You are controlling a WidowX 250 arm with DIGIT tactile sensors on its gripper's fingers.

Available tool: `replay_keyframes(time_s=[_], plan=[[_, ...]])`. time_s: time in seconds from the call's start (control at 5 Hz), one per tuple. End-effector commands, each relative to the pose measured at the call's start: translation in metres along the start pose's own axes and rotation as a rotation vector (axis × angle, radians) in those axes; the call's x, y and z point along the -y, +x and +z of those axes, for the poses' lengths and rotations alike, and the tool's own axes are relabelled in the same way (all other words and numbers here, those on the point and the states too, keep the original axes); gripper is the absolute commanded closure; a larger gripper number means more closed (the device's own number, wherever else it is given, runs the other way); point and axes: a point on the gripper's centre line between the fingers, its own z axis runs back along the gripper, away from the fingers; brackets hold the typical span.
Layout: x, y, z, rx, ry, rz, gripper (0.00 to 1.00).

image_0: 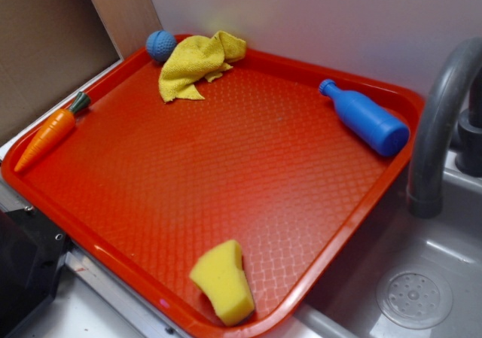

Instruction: Grab the yellow cloth.

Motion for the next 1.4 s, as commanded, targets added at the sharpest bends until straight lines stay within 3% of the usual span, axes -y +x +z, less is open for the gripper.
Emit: replay_keyframes(time_s=[0.0, 0.4, 0.6, 1.0, 1.2], plan=[[0.000, 0.000, 0.000, 0.000, 0.000, 0.000, 0.00], [-0.045, 0.079, -0.091, 0.084, 0.029, 0.036, 0.00], [-0.069, 0.111, -0.125, 0.077, -0.020, 0.053, 0.00], [-0.105, 0.156, -0.146, 0.135, -0.084, 0.074, 0.00], [-0.100, 0.155, -0.168, 0.071, -0.038, 0.062, 0.00]])
